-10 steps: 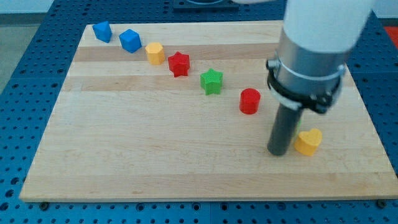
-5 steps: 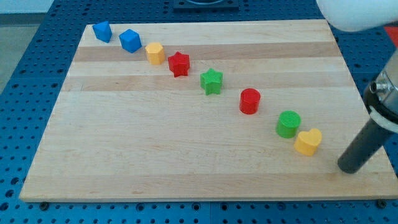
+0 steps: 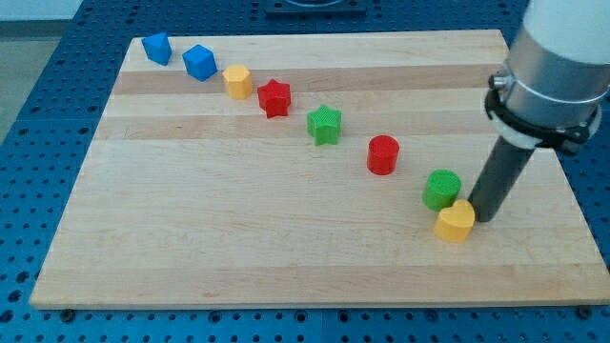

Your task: Move the yellow heart diagonally to the green circle

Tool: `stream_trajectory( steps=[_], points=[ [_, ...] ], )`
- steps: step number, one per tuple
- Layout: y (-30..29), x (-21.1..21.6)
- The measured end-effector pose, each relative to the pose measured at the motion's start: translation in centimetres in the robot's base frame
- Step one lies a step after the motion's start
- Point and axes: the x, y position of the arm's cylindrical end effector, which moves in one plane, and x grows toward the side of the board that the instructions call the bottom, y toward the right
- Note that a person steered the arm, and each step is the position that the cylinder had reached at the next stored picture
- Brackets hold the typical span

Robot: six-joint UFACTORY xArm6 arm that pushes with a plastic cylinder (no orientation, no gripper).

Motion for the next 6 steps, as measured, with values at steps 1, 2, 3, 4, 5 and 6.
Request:
stream_trajectory(
  steps=[1,2,3,4,5,6],
  points=[
    [-2.0,2.3],
    [-3.6,5.0],
    [-3.8,7.1],
    [-7.3,8.0],
    [-11.6,8.1],
    [-13.3,6.4]
  ],
)
